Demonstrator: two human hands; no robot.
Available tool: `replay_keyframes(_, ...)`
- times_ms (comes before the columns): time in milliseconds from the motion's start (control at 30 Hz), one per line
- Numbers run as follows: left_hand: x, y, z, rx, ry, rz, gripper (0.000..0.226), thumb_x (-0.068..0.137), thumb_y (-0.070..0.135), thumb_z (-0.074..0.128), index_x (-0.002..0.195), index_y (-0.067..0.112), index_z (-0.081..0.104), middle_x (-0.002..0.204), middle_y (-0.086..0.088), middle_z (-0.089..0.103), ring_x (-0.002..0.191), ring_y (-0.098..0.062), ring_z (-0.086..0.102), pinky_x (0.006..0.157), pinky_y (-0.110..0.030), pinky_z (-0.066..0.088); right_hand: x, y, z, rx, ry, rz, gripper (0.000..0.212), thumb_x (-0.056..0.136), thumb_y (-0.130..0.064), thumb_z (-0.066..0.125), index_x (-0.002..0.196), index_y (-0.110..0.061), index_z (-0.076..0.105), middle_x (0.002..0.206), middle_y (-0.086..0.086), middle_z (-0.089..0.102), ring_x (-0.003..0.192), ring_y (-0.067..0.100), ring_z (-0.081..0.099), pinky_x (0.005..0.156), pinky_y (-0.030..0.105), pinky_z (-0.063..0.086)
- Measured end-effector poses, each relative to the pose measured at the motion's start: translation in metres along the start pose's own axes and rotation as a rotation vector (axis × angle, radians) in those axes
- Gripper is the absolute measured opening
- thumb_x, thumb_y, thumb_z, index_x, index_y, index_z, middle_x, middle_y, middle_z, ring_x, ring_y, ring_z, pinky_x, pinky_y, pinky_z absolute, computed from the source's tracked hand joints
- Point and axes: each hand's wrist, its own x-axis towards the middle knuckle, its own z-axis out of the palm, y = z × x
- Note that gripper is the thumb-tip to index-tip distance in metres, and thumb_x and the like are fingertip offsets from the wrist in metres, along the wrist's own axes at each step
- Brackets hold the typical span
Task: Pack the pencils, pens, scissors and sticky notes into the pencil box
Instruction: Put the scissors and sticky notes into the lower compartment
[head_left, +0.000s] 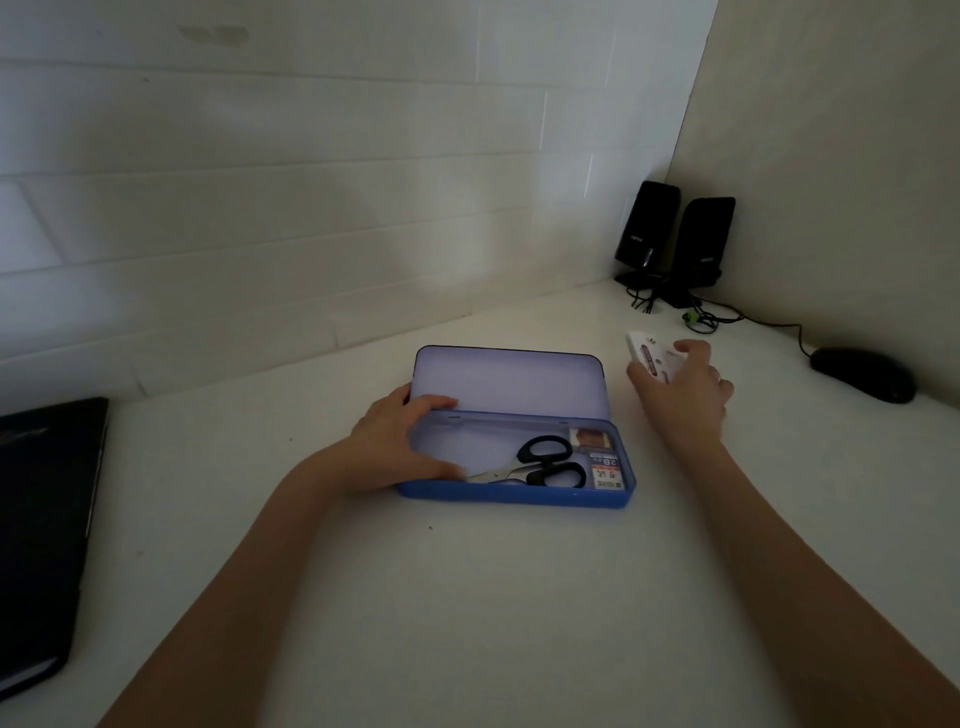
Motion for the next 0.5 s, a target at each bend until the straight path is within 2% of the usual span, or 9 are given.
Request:
replay_keyframes(133, 0.001, 0.004, 0.002, -0.007, 0.026, -0.026, 0.105, 0.038, 0.073, 0.067, 0.133, 0.041, 0.036, 0.146, 0.006, 0.027, 0.133, -0.018, 0.029, 0.112, -0.04, 0.028, -0.012, -0.018, -0.013, 0.195, 0.024, -0.113, 0.053, 0.079, -0.034, 0.061, 0.126, -0.021, 0.039, 0.12, 0.012, 0.053, 0.115, 0.029, 0.037, 0.083, 0.037, 0.041)
replay_keyframes(267, 0.0, 0.009, 0.002, -0.014, 0.045, -0.045, 0.099, 0.049, 0.059, 0.079, 0.135, 0.037, 0.036, 0.146, 0.004, 0.026, 0.134, -0.02, 0.027, 0.111, -0.035, 0.026, -0.025, -0.041, -0.021, 0.352, -0.009, -0.207, 0.049, 0.078, -0.034, 0.065, 0.121, -0.024, 0.043, 0.112, 0.002, 0.053, 0.11, 0.021, 0.046, 0.08, 0.034, 0.049)
replay_keyframes(333, -0.001, 0.01, 0.002, -0.011, 0.038, -0.043, 0.098, 0.045, 0.066, 0.073, 0.133, 0.036, 0.039, 0.141, 0.005, 0.031, 0.13, -0.017, 0.03, 0.106, -0.031, 0.027, -0.036, -0.052, -0.025, 0.429, -0.122, -0.307, 0.049, 0.077, -0.029, 0.07, 0.118, -0.024, 0.045, 0.111, 0.0, 0.056, 0.097, 0.006, 0.057, 0.067, 0.017, 0.053)
replay_keyframes(367, -0.001, 0.01, 0.002, -0.058, 0.049, -0.046, 0.092, 0.049, 0.068, 0.069, 0.13, 0.035, 0.042, 0.136, 0.006, 0.036, 0.127, -0.015, 0.034, 0.103, -0.028, 0.029, -0.044, -0.057, -0.027, 0.438, -0.218, -0.375, 0.05, 0.076, -0.024, 0.072, 0.118, -0.022, 0.045, 0.107, -0.006, 0.057, 0.088, -0.002, 0.059, 0.061, 0.011, 0.051)
replay_keyframes(433, 0.001, 0.012, 0.002, -0.283, 0.146, -0.061, 0.054, 0.076, 0.055, 0.061, 0.122, 0.027, 0.053, 0.124, 0.004, 0.049, 0.117, -0.013, 0.045, 0.093, -0.022, 0.036, -0.063, -0.067, -0.03, 0.381, -0.442, -0.527, 0.051, 0.076, -0.016, 0.073, 0.119, -0.018, 0.047, 0.099, -0.018, 0.053, 0.081, -0.011, 0.057, 0.06, 0.008, 0.049)
replay_keyframes(467, 0.002, 0.013, 0.001, -0.397, 0.207, -0.083, 0.036, 0.088, 0.045, 0.052, 0.116, 0.023, 0.057, 0.117, 0.002, 0.055, 0.111, -0.014, 0.05, 0.086, -0.019, 0.039, -0.072, -0.072, -0.028, 0.333, -0.538, -0.587, 0.051, 0.075, -0.015, 0.074, 0.119, -0.02, 0.048, 0.098, -0.02, 0.052, 0.082, -0.009, 0.056, 0.062, 0.01, 0.049)
replay_keyframes(500, 0.003, 0.013, -0.001, -0.476, 0.267, -0.108, 0.028, 0.094, 0.037, 0.044, 0.111, 0.021, 0.06, 0.111, 0.001, 0.057, 0.106, -0.015, 0.053, 0.082, -0.02, 0.04, -0.08, -0.075, -0.024, 0.295, -0.616, -0.635, 0.05, 0.075, -0.017, 0.075, 0.117, -0.022, 0.049, 0.098, -0.018, 0.053, 0.083, -0.005, 0.056, 0.066, 0.013, 0.05)
